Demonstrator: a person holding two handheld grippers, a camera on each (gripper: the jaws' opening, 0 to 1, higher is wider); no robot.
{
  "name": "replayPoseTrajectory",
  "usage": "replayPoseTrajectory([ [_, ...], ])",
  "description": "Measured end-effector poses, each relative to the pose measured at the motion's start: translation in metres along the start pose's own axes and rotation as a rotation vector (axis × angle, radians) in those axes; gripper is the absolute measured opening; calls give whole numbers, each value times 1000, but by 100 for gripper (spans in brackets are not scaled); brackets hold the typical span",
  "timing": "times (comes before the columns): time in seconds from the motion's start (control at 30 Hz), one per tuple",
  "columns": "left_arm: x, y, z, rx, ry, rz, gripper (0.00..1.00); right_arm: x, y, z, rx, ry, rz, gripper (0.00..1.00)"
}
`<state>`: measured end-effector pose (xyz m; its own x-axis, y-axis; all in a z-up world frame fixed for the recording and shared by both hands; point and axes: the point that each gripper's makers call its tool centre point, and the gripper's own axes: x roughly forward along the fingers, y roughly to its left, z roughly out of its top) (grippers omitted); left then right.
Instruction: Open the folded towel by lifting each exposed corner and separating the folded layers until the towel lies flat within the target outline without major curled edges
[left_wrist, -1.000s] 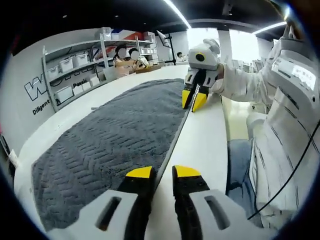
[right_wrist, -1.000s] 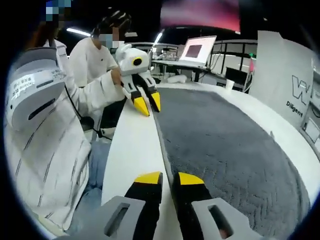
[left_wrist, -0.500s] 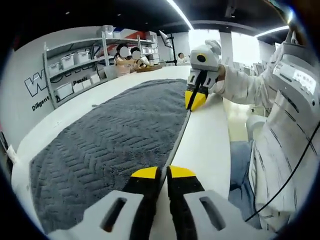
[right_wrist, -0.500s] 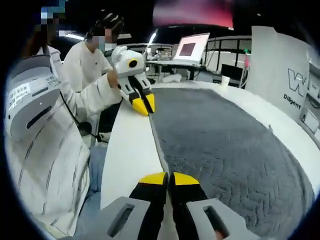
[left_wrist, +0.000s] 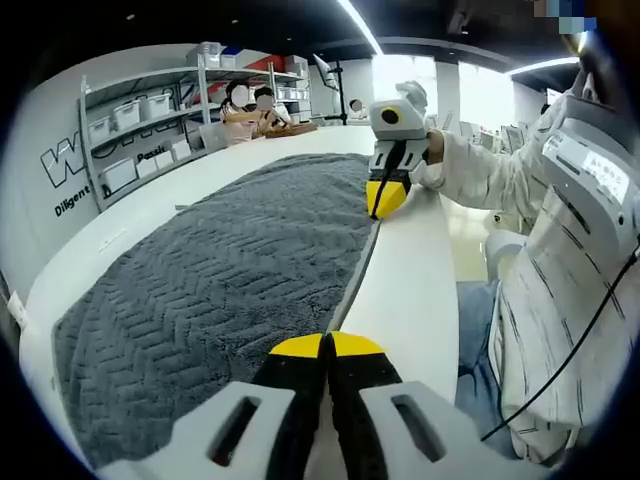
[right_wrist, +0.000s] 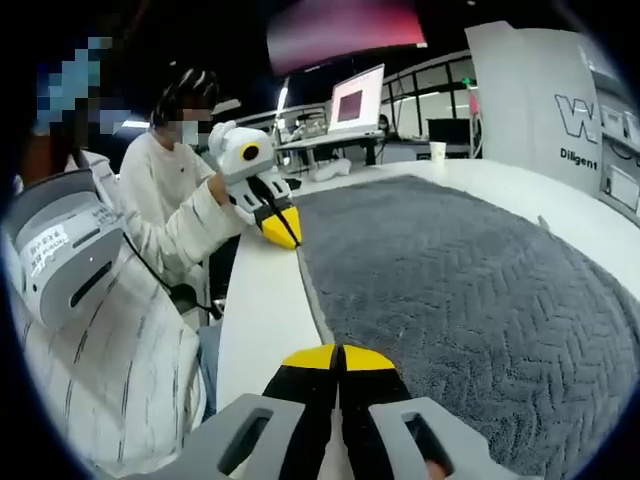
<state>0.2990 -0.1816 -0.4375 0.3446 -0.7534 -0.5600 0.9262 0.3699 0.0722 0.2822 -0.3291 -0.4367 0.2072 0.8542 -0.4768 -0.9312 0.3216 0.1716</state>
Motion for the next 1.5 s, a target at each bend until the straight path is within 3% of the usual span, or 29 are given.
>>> replayPoseTrajectory([
  [0.37,1,2,1,-21,17,-6,0,-2,-5,4,10,-20,-24,0],
  [0.67,-1,0,2,-20,24,-4,0,-5,3,-6,-121,55,-15,0],
  [0.83,-2,1,3,-23,18,-3,0,-5,8,-5,-141,61,-9,2],
  [1.5,-10,7,23,-148,-115,-20,0,0,1,-7,-293,156,-88,0],
])
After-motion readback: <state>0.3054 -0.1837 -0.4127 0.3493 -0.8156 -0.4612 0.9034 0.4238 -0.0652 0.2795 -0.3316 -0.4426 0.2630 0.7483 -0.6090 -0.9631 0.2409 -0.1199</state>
